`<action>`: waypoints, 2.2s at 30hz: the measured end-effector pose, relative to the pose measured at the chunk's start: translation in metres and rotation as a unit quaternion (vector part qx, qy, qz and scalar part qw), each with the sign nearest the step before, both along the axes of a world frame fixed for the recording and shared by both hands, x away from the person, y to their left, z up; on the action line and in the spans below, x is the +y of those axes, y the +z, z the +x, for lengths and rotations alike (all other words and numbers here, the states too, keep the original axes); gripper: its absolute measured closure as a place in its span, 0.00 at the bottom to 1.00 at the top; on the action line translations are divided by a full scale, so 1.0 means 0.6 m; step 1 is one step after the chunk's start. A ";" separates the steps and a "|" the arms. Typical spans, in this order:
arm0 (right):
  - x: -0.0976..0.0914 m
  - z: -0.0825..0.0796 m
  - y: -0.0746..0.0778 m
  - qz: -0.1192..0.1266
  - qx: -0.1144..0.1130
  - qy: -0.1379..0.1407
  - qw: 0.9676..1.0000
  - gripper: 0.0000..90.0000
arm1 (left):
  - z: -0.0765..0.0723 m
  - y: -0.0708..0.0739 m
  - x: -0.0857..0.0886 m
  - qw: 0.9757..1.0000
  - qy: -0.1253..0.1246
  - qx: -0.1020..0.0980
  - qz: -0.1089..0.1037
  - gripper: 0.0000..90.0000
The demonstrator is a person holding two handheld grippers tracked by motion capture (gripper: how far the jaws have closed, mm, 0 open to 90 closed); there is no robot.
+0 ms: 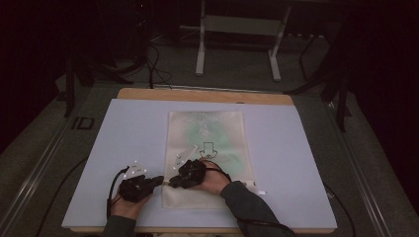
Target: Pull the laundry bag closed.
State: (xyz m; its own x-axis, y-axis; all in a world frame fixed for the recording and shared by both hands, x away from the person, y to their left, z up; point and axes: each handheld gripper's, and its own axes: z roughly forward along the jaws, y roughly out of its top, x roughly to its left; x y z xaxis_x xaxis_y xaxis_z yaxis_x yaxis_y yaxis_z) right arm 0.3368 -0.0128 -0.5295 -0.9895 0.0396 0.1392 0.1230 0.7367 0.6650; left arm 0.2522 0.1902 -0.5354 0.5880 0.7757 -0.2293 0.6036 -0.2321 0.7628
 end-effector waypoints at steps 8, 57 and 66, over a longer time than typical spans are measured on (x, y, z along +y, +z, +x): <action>0.000 0.000 0.000 0.002 0.000 -0.001 1.000 0.91 | 0.000 -0.002 -0.008 1.000 -0.010 0.003 0.011 0.99; 0.001 -0.007 0.007 -0.022 -0.031 0.012 0.999 0.92 | 0.000 -0.007 -0.024 0.999 -0.005 0.017 0.037 1.00; -0.025 -0.007 0.013 -0.031 -0.033 0.013 0.999 0.92 | -0.002 -0.006 -0.027 0.999 -0.004 0.011 0.047 1.00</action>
State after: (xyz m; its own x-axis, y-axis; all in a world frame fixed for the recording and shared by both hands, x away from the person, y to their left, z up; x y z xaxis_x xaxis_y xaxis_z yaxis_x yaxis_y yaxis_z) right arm 0.3324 -0.0276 -0.5219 -0.9972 0.0197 0.0722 0.0606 0.7794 0.6235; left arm 0.2511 0.1738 -0.5389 0.5900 0.7894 -0.1693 0.6180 -0.3067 0.7239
